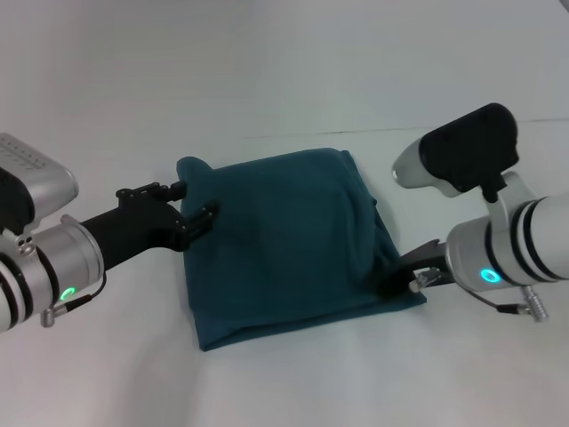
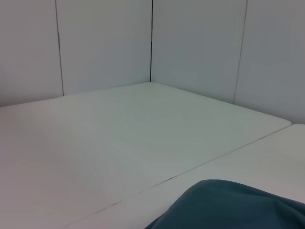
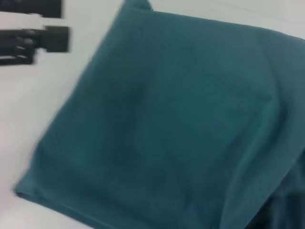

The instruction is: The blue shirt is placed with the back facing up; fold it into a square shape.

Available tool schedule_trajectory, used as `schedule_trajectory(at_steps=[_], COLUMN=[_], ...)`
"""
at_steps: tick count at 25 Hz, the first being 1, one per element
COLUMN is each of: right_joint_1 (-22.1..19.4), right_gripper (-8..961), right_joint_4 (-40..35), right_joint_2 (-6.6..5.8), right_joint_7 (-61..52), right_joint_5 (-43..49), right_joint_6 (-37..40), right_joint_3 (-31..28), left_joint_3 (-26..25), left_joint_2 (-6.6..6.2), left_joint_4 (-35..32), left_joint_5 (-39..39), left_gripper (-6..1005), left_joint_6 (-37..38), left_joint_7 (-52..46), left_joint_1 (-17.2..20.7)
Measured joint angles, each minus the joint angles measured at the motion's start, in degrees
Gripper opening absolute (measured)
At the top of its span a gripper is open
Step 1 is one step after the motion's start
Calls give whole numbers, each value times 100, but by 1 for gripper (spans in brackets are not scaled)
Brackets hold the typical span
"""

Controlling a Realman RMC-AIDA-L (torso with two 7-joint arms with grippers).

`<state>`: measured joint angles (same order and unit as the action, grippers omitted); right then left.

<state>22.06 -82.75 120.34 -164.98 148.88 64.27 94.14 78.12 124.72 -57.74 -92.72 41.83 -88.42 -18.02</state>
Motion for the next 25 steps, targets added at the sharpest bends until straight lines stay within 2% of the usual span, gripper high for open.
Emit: schedule_trajectory(at_steps=[6,25], right_joint_1=[-37,-302], right_gripper=[103,166], right_joint_4=[-63,-461], right_joint_2=[-7,-27], right_joint_7=[-245,-228], right_joint_5=[638,694], right_joint_6=[55,318], right_joint_3=[-77,-583], left_joint_3=[-9,-108], left_joint_2=[0,-4], left_joint_4=[0,-17], left_joint_5=[0,0], left_gripper=[539,539], left_joint_6=[0,37], left_joint_7=[1,-26], left_joint_1=[0,-14])
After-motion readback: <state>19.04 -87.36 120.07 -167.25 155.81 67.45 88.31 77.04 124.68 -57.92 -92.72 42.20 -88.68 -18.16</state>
